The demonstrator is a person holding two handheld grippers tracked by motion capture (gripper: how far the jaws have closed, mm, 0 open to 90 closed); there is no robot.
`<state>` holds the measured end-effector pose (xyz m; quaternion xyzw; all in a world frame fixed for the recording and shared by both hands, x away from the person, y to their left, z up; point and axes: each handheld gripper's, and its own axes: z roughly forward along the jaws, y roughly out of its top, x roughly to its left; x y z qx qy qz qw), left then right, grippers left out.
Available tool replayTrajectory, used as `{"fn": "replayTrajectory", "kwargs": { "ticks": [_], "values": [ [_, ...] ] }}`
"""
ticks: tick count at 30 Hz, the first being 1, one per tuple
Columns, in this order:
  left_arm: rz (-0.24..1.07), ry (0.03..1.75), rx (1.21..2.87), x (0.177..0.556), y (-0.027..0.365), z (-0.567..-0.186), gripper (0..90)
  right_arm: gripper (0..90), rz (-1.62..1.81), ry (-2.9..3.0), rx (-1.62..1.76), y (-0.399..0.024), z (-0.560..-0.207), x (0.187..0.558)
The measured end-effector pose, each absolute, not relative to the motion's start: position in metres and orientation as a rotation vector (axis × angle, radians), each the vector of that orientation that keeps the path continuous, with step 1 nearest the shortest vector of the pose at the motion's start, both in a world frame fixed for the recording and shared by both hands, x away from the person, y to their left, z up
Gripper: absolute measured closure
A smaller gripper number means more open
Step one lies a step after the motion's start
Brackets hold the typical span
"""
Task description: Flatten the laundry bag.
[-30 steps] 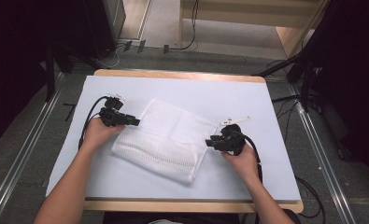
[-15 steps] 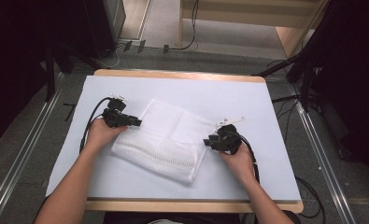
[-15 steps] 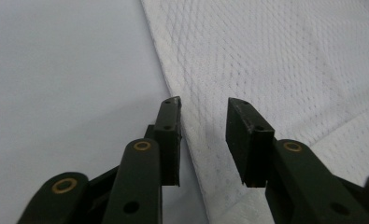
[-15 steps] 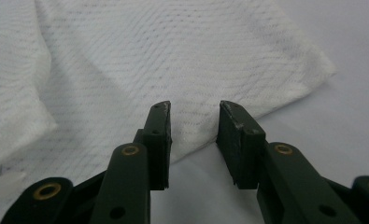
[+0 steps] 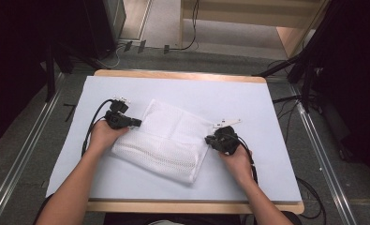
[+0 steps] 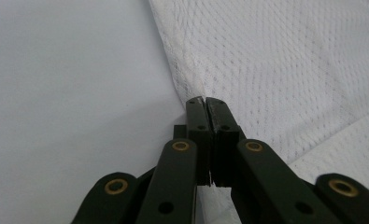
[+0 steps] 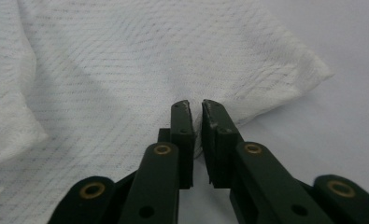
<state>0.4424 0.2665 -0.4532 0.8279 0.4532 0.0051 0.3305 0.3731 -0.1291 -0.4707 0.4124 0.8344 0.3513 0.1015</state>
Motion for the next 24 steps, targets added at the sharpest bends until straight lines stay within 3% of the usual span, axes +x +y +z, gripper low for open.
{"fn": "replayTrajectory", "kwargs": {
  "ticks": [6,24],
  "values": [
    [-0.068,1.211,2.138,0.444,0.269,-0.454,90.0,90.0,1.029,2.507,1.267,-0.129,-0.467,0.382],
    [-0.012,1.242,2.046,0.434,0.282,-0.437,90.0,90.0,1.06,2.496,1.278,-0.131,-0.456,0.446]
  ]
}}
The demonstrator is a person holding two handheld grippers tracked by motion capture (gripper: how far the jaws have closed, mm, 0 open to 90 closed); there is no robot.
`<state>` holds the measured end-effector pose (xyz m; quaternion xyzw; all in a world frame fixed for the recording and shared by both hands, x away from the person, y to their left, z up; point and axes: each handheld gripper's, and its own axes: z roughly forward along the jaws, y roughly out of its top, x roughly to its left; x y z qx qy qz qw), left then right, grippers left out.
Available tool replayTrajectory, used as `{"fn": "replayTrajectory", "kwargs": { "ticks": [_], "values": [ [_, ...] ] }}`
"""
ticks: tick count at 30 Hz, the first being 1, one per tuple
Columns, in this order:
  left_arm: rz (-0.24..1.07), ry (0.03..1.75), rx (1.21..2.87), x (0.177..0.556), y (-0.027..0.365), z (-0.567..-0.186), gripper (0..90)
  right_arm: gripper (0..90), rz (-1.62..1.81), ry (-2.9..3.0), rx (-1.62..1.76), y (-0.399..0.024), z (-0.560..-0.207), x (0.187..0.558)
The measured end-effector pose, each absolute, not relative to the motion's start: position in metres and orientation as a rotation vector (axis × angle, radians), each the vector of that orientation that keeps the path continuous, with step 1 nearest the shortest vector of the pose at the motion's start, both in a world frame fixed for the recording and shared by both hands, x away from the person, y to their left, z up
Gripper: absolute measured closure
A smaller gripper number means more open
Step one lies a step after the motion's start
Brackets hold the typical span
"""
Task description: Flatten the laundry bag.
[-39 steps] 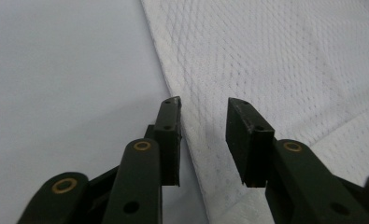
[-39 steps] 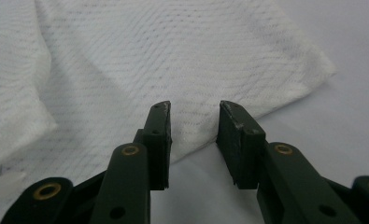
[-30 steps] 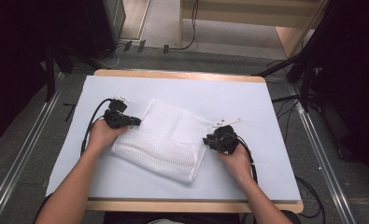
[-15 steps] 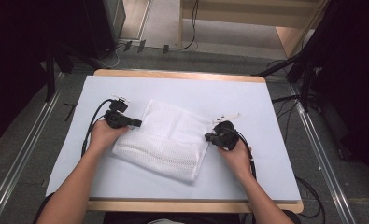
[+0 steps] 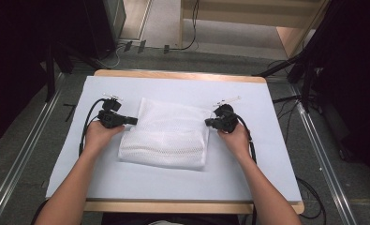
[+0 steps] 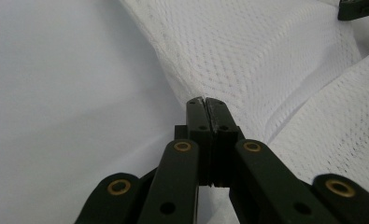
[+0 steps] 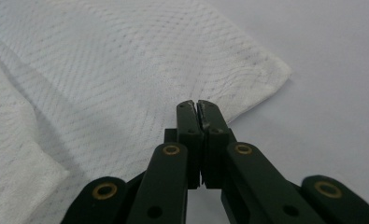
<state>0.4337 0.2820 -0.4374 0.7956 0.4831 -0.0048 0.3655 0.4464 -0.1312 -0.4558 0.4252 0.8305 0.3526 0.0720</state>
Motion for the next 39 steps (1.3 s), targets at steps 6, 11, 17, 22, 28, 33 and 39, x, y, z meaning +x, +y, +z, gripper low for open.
{"fn": "replayTrajectory", "kwargs": {
  "ticks": [6,11,17,22,28,33,39],
  "values": [
    [0.001,1.259,2.011,0.443,0.282,-0.433,90.0,90.0,1.071,2.483,1.276,-0.133,-0.452,0.467],
    [0.047,1.286,1.989,0.46,0.28,-0.432,90.0,90.0,1.071,2.462,1.263,-0.131,-0.45,0.492],
    [0.008,1.339,1.982,0.472,0.278,-0.445,86.2,88.4,1.079,2.458,1.332,-0.129,-0.459,0.509],
    [0.005,1.32,1.994,0.471,0.282,-0.441,70.4,75.6,1.058,2.433,1.326,-0.132,-0.457,0.502],
    [0.036,1.281,2.029,0.459,0.287,-0.425,62.3,74.8,1.079,2.422,1.295,-0.134,-0.444,0.487],
    [0.052,1.258,2.037,0.441,0.29,-0.422,59.4,73.6,1.114,2.447,1.256,-0.134,-0.434,0.469],
    [0.039,1.255,2.039,0.427,0.293,-0.424,58.0,71.2,1.097,2.481,1.245,-0.131,-0.432,0.451]
  ]
}}
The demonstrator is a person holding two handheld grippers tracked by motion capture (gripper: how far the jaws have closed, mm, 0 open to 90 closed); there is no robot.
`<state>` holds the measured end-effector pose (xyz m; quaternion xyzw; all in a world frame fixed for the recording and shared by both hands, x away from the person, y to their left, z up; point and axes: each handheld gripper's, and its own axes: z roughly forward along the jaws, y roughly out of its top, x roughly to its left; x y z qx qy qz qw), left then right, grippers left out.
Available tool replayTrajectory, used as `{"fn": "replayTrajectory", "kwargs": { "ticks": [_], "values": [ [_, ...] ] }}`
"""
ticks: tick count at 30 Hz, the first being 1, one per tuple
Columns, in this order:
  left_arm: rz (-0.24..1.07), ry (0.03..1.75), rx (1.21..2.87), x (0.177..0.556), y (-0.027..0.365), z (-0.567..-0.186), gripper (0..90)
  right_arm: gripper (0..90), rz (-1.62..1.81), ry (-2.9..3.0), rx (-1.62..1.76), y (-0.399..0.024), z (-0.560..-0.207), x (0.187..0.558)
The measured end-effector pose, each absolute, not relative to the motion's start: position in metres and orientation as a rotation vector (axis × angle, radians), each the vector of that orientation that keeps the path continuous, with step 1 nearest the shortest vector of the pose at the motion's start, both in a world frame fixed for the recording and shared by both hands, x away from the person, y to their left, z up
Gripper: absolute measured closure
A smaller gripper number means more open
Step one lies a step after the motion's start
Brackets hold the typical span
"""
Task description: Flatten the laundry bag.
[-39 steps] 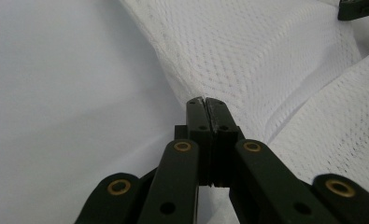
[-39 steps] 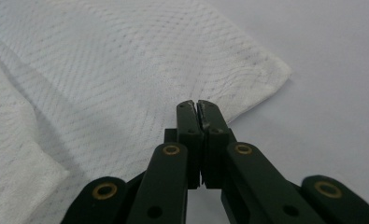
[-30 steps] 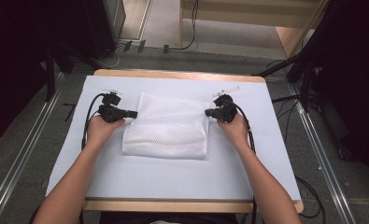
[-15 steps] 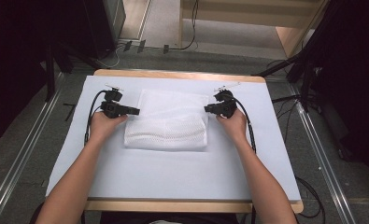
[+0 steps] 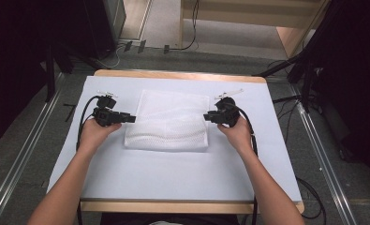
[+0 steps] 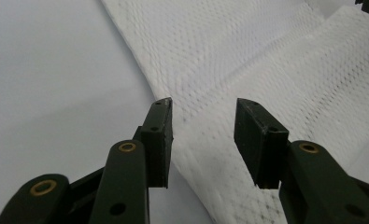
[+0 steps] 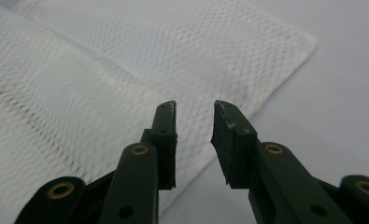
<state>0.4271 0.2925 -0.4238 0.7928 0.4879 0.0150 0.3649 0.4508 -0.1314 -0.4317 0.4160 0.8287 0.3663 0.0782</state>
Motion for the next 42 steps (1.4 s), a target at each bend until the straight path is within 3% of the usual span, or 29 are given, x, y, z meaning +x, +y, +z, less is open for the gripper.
{"fn": "replayTrajectory", "kwargs": {
  "ticks": [10,17,21,25,34,42],
  "values": [
    [0.05,1.267,2.017,0.416,0.296,-0.432,56.8,68.6,1.174,2.475,1.199,-0.124,-0.421,0.435],
    [0.05,1.278,2.028,0.418,0.293,-0.441,58.0,58.5,1.12,2.542,1.2,-0.106,-0.442,0.438],
    [0.022,1.274,2.053,0.418,0.292,-0.448,58.9,58.3,1.093,2.56,1.226,-0.102,-0.455,0.444],
    [0.018,1.273,2.058,0.416,0.293,-0.451,62.9,64.3,1.089,2.593,1.24,-0.102,-0.465,0.444],
    [-0.029,1.241,2.096,0.414,0.292,-0.454,86.6,85.4,1.041,2.619,1.197,-0.098,-0.464,0.439],
    [0.013,1.215,2.072,0.411,0.293,-0.44,88.3,88.7,1.034,2.64,1.195,-0.095,-0.462,0.439]
  ]
}}
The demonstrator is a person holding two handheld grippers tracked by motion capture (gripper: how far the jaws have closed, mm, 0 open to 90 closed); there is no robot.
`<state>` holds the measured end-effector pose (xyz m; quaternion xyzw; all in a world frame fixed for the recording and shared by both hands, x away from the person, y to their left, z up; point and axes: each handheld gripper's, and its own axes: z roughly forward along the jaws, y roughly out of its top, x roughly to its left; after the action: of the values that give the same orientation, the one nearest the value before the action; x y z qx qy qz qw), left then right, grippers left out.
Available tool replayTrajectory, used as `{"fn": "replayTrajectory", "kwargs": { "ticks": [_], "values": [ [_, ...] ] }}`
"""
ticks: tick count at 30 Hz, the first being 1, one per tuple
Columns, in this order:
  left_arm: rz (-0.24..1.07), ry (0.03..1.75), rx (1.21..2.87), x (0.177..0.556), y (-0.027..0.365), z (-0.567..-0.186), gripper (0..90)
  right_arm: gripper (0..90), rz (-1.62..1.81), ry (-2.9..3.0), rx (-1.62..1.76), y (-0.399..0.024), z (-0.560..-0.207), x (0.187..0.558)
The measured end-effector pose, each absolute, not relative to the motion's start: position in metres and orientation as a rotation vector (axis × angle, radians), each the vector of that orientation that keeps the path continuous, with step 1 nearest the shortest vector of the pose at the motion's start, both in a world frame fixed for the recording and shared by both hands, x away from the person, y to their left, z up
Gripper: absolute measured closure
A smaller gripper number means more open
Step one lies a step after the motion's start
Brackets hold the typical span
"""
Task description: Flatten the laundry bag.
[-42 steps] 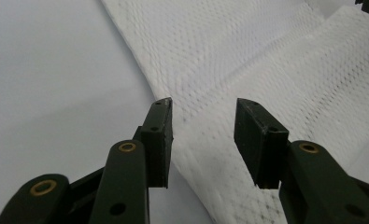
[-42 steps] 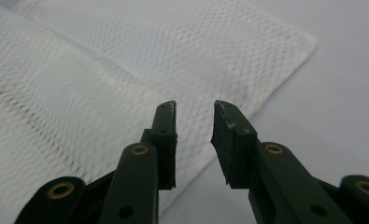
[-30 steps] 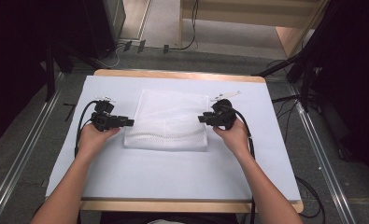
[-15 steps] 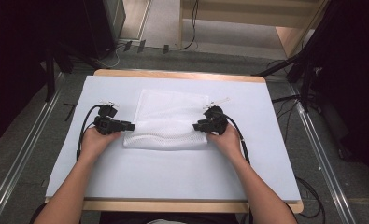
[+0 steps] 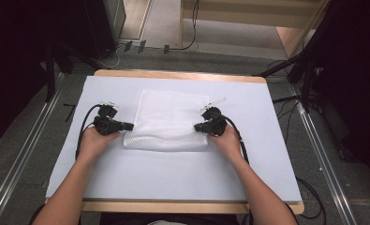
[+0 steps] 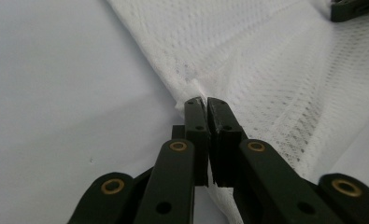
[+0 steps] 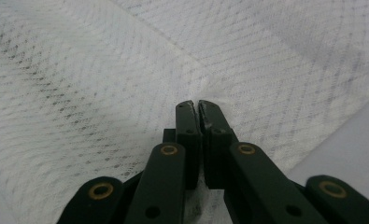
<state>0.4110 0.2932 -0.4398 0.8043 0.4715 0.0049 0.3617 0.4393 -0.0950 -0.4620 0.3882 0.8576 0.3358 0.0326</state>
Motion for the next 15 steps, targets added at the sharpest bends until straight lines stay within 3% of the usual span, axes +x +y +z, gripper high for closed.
{"fn": "replayTrajectory", "kwargs": {
  "ticks": [15],
  "values": [
    [0.06,1.139,2.019,0.394,0.296,-0.414,88.1,88.8,1.183,2.569,1.132,-0.102,-0.432,0.425]
  ]
}}
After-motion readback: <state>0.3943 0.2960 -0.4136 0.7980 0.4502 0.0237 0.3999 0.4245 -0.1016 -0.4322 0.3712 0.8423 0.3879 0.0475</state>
